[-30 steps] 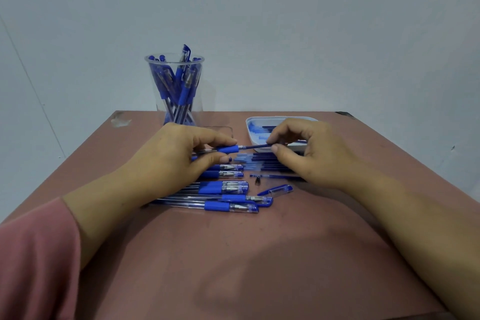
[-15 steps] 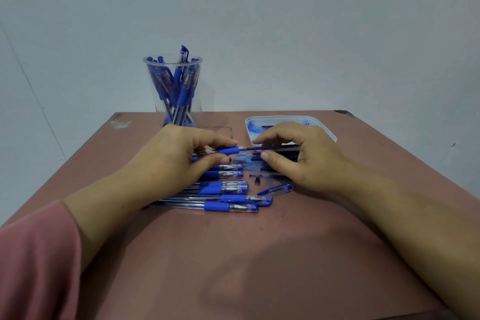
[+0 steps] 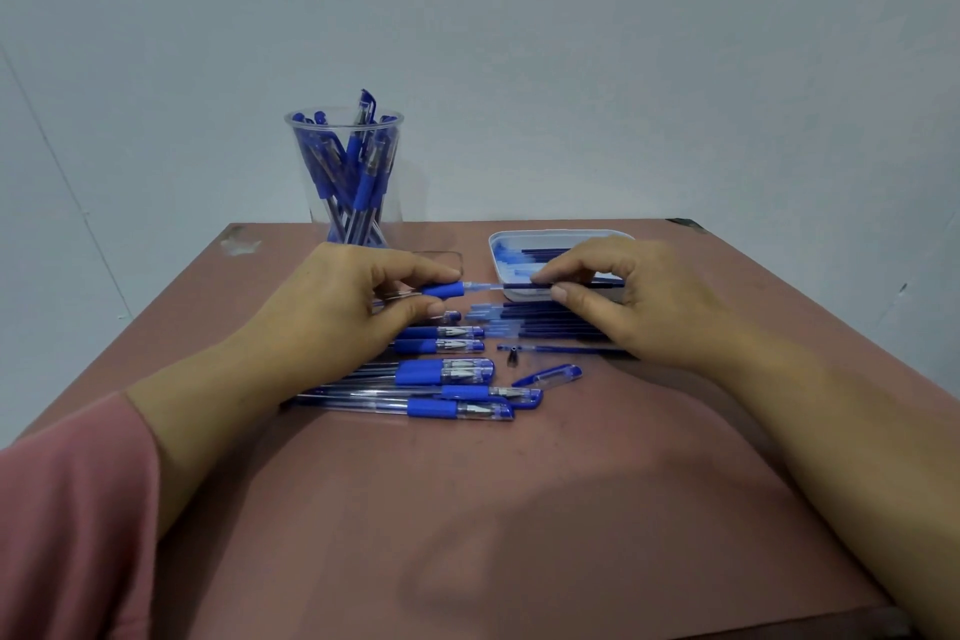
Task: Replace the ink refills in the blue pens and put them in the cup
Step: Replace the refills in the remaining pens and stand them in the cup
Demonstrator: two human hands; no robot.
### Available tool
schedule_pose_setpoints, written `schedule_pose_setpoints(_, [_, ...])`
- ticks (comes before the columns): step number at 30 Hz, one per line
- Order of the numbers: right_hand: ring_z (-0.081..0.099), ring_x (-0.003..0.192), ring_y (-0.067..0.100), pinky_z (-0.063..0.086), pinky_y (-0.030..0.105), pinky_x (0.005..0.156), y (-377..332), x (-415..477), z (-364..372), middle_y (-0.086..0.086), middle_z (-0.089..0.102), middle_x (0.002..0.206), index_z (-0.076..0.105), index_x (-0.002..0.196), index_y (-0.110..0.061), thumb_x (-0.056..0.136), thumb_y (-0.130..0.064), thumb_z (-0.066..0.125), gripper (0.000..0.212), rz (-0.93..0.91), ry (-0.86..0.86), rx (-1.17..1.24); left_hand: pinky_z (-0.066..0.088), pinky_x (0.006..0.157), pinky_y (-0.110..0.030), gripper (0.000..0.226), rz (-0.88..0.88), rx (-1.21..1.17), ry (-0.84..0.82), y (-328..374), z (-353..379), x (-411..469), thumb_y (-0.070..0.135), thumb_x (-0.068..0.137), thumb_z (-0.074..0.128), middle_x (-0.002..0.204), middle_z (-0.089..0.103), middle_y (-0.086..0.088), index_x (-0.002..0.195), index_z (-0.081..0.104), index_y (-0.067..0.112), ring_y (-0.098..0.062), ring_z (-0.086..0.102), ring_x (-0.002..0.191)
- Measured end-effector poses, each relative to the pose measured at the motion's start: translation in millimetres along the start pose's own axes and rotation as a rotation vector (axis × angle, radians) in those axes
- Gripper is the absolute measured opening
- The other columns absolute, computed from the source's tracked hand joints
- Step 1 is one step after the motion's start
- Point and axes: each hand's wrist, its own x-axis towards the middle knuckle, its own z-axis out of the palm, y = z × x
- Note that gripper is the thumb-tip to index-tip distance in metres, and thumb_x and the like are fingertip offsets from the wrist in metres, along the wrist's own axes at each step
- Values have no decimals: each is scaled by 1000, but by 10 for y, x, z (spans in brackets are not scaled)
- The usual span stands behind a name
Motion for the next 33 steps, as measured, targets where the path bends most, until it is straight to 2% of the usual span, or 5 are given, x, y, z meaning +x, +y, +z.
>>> schedule_pose_setpoints(7, [55,91,-7,37,3,78,57,-22,-120,-27,61,87,66,89,-36,92,-12,61,25,99,-19,-114,40,67,-2,26,-8,13,28,-31,-18,1,27,85,71,77,53,52,105,69,42,4,60,83])
schedule_pose_setpoints(18, [56,95,-2,46,36,95,136,-51,-107,-25,65,88,63,82,-49,87,-27,66,23,162,-185,-198,39,66,0,26,9,17,17,-12,-27,0,27,85,70,76,51,54,107,68,42,12,58,87])
schedule_pose_setpoints(26, [50,97,-2,37,12,80,122,-3,-233,-25,59,92,64,88,-47,86,-30,69,18,125,-122,-233,38,66,0,26,15,30,14,-25,-22,1,29,85,70,76,51,54,107,69,42,13,58,84])
schedule_pose_setpoints(30, [49,95,7,40,34,89,237,226,-394,-22,60,95,64,94,-45,88,-34,64,12,124,-109,-328,40,65,-3,26,17,28,16,-27,-24,-12,31,84,70,76,52,52,108,69,41,5,60,81])
schedule_pose_setpoints(33, [51,94,6,38,31,86,383,449,-440,-23,59,95,64,94,-44,89,-34,65,11,229,-254,-397,40,65,-5,25,15,27,17,-23,-18,-7,32,84,70,77,53,51,107,69,43,5,60,80])
